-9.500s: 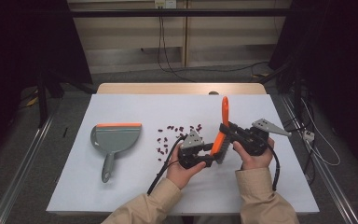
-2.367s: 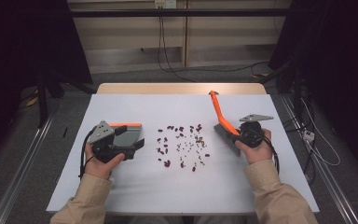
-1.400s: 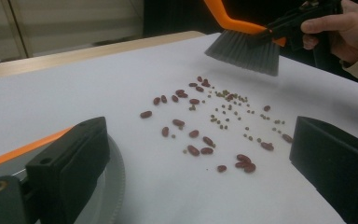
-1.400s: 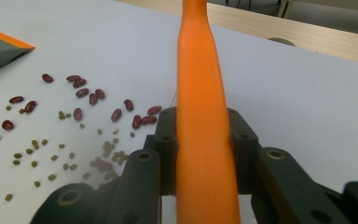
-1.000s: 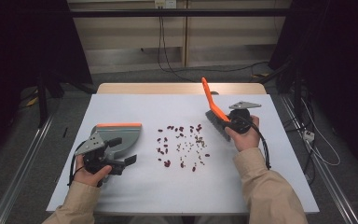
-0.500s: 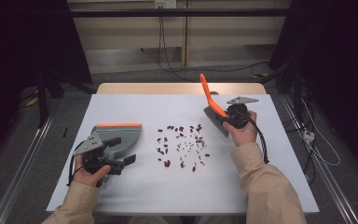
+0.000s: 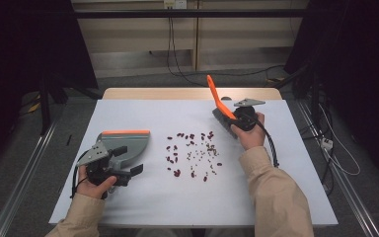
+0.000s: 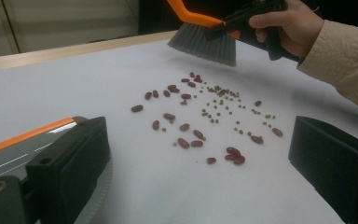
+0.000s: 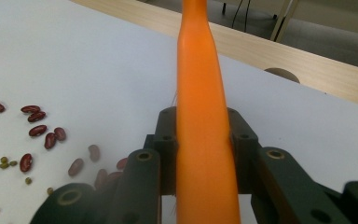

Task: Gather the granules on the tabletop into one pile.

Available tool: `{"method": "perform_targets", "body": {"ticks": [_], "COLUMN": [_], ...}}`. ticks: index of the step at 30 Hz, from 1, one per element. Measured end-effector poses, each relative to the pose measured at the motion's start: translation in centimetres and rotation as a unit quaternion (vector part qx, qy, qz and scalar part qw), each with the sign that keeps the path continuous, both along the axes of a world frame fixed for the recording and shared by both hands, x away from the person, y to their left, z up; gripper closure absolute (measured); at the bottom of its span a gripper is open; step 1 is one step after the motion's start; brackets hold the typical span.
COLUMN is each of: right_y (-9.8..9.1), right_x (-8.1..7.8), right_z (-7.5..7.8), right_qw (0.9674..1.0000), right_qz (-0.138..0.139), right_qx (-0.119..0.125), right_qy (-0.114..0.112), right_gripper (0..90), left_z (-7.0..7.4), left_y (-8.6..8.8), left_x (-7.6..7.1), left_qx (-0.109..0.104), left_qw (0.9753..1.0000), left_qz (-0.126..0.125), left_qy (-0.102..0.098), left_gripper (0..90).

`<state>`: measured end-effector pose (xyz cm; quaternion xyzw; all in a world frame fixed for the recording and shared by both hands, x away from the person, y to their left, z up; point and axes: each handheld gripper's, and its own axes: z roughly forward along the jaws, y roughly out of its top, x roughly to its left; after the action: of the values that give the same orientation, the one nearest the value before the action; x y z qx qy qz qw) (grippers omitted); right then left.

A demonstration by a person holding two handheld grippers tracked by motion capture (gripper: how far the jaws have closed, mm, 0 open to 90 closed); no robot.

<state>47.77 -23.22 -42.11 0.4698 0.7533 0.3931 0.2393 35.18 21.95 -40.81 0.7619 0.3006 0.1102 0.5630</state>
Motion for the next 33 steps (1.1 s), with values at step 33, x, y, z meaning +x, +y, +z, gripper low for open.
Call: {"method": "perform_targets", "body": {"ticks": [33], "right_y": [3.3], "right_x": [-4.0], "right_z": [-1.0], "right_qw": [0.9707], "right_qz": [0.224], "right_qx": [-0.088], "right_qy": [-0.003], "right_gripper": [71.0], "left_z": [-0.3], "left_y": [0.3], "left_x": [0.2], "left_qx": [0.007], "left_qw": [0.9999], "left_qz": [0.014], "left_qy": [0.003], "left_gripper": [5.1]}}
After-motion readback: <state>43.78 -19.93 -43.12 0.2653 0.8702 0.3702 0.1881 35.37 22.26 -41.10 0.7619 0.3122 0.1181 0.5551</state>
